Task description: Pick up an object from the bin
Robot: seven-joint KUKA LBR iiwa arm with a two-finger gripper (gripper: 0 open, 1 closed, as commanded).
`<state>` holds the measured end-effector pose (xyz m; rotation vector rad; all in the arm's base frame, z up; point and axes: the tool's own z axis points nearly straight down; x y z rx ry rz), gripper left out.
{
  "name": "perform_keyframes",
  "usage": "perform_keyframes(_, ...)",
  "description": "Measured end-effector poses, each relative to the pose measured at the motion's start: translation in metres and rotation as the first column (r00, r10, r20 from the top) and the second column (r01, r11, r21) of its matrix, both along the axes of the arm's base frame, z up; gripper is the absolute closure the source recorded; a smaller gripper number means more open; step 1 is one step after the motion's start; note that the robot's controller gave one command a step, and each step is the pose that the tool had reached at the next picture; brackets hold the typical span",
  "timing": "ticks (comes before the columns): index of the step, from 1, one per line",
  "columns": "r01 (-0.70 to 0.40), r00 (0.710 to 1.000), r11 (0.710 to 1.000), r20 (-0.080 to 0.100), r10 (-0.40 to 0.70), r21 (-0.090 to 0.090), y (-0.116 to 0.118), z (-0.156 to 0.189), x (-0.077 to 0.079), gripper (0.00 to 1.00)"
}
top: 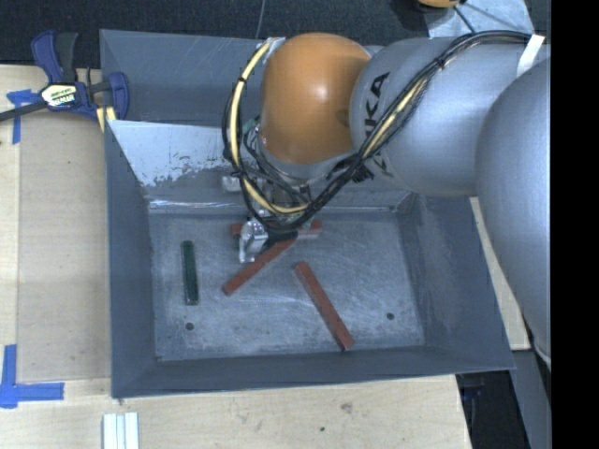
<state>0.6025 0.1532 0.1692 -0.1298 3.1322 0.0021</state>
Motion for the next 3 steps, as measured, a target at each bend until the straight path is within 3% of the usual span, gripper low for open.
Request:
perform_keyframes(1,0.028,1.000,1.000,-0.006,-0.028,-0.004,-0.070,-0.008,-0.005,0.00)
perform_keyframes(2,-0.141,0.990,0.990,-0.002,0.141,-0.001,-0.047,-0.009,-0.005,0.00)
perform_keyframes(3,-0.078,0.997,0.997,0.002,0.078,-0.001,-0.059,-0.073,0.009,0.00)
